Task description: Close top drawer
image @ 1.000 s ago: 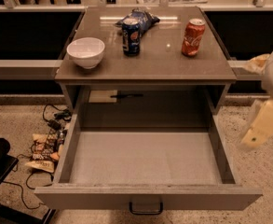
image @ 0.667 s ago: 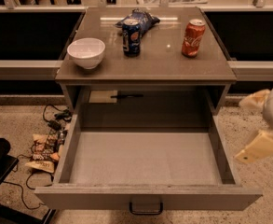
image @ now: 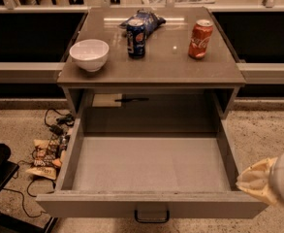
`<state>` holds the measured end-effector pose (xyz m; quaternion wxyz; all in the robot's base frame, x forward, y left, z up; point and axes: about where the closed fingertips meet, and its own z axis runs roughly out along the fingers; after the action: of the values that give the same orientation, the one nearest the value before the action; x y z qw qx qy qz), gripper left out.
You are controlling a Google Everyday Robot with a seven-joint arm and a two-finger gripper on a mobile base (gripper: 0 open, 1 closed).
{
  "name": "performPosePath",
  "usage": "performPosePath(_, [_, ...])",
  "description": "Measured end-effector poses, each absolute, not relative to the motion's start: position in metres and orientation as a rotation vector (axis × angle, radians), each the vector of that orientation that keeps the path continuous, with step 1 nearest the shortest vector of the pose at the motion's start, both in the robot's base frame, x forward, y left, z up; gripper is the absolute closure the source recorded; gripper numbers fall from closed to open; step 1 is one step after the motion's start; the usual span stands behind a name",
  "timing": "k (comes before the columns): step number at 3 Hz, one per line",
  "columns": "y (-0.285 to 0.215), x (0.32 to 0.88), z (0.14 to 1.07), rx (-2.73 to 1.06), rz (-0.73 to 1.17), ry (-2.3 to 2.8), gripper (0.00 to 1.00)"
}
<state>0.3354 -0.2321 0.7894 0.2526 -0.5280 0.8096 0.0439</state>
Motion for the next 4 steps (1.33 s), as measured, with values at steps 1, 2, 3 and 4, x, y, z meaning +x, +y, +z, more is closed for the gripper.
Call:
performPosePath(1, [-0.225, 0.306, 0.752, -1.46, 0.162, 2.163, 0.95])
performPosePath(2, [-0.214, 0.291, 0.717, -1.496, 0.159, 2.132, 1.0])
performPosePath(3, [-0.238, 0.309, 0.649, -1.456, 0.174, 2.182, 1.0])
performPosePath(4, [-0.237, 0.309, 0.649, -1.457, 0.175, 2.182, 1.0])
